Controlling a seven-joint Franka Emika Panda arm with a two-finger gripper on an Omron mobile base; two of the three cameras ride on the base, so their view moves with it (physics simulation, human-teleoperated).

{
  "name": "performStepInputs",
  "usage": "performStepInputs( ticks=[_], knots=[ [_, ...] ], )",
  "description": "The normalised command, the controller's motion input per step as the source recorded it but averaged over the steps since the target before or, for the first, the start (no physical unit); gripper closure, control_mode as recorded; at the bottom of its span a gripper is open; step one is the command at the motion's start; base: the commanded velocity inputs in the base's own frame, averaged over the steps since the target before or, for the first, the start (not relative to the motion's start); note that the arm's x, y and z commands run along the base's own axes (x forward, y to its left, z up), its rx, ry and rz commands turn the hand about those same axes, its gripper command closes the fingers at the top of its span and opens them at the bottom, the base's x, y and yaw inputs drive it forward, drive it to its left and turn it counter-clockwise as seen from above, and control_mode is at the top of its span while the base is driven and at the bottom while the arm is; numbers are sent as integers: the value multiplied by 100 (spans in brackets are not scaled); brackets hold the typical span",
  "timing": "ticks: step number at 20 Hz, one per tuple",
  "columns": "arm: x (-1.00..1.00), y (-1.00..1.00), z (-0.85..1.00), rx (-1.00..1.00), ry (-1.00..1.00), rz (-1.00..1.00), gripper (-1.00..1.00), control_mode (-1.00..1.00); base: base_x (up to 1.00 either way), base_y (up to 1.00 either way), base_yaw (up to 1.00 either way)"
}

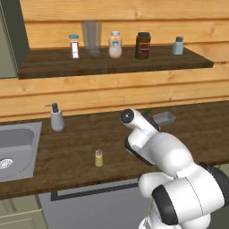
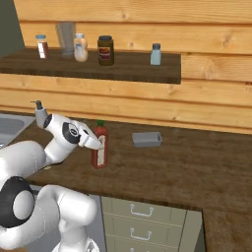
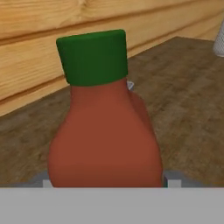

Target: Put the shaker and condiment bottle from the counter next to their counterparts in the cabinet.

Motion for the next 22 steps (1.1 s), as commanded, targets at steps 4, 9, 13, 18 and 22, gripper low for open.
performStepInputs(
  ticks=[4,9,13,18,22],
  knots=[
    [0,-18,-6,7,2,-2,100,-100,0,0,0],
    [-42,-19,63,4,-24,1,100,-100,0,0,0],
    [-43,0,58,0,-24,0,100,-100,0,0,0],
    [-62,-4,43,0,-33,2,100,-100,0,0,0],
    [-92,-15,30,0,-40,16,100,-100,0,0,0]
  ],
)
